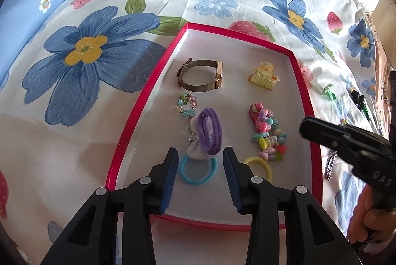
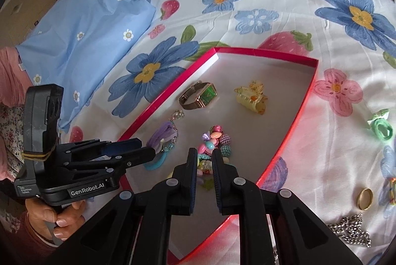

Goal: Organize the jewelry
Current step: 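Move both tools back toward the silver chain and gold ring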

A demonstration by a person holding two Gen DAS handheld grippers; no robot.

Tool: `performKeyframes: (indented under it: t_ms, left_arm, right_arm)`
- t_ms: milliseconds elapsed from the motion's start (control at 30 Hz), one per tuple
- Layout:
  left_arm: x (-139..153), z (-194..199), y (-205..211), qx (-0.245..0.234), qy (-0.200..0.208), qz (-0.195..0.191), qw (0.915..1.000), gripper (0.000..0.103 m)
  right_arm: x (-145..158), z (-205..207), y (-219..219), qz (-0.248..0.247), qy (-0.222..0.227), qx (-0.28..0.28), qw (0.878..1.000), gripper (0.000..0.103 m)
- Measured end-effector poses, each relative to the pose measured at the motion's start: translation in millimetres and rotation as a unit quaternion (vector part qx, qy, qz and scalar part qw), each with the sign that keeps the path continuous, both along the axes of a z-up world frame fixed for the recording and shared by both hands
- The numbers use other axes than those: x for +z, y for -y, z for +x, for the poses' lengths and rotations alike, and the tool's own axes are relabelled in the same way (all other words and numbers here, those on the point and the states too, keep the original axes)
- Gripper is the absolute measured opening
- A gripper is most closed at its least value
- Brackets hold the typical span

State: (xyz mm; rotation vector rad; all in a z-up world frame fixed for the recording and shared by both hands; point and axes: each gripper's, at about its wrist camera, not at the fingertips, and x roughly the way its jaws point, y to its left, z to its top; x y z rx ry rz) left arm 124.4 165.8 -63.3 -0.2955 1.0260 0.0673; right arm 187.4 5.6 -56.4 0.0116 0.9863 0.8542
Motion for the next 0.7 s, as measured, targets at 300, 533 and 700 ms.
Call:
performKeyframes:
  t_ms: [300,533,700]
  left_arm:
    - [23.5,-21.8,8.7,-0.005,0.023,-0.007,0.9997,0.053]
    - [42.8,-39.4,24.3,-0.025,0.043,-0.016,0.9986,0.057]
    - [53.9,-44.8,40.0,-0.048,0.053,-0.018,0.9973,0.057]
  right_arm:
    - [29.0,-9.7,46.6,0.031,0.025,-0.041,0.998,0.037]
    - [39.8,-20.1,98.2,0.034,0.041,-0.089,0.995,0.043]
    - [40.0,-23.1,131.7,0.032,0.04,-0.12,0.991,0.044]
